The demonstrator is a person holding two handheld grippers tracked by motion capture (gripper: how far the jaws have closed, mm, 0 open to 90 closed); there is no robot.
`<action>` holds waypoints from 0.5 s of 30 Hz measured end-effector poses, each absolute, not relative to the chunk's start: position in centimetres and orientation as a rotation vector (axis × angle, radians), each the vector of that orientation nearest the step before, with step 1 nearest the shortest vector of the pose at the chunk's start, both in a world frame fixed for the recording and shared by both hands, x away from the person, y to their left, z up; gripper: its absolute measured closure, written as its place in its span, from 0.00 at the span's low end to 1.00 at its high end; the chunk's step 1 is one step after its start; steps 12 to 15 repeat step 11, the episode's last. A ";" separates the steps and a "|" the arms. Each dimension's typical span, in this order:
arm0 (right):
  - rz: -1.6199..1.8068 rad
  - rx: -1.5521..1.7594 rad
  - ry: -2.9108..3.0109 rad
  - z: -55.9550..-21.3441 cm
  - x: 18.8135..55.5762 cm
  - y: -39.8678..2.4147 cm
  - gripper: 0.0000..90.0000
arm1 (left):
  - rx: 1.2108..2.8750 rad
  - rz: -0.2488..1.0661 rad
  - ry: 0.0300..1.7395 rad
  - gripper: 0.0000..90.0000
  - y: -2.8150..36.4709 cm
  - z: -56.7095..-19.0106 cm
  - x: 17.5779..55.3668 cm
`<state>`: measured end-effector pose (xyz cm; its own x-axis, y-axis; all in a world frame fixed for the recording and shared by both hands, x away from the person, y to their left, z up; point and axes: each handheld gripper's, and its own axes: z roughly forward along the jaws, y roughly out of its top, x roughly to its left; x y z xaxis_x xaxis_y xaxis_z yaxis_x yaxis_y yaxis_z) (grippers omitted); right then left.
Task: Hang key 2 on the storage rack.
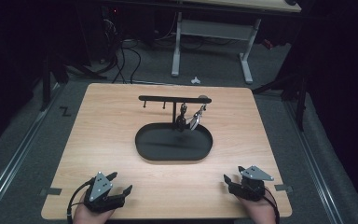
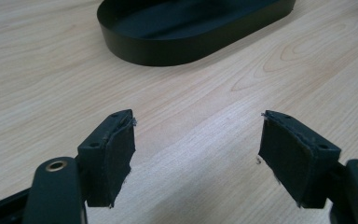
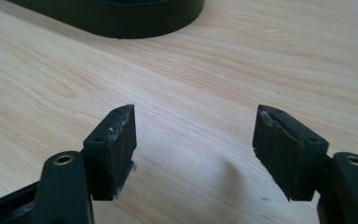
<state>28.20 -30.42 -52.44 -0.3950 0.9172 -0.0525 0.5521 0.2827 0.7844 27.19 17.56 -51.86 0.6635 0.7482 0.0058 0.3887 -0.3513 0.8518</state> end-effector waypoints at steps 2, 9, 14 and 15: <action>0.946 1.304 2.045 -52.5 28.4 -30.3 0.33 | 1.982 0.507 0.880 0.30 17.6 -51.9 27.1; 0.941 1.317 2.046 -52.6 28.6 -30.2 0.33 | 1.982 0.537 0.886 0.29 18.6 -51.9 27.3; 0.942 1.319 2.041 -52.6 28.6 -30.1 0.33 | 1.978 0.535 0.890 0.29 18.7 -51.8 27.4; 0.942 1.319 2.041 -52.6 28.6 -30.1 0.33 | 1.978 0.535 0.890 0.29 18.7 -51.8 27.4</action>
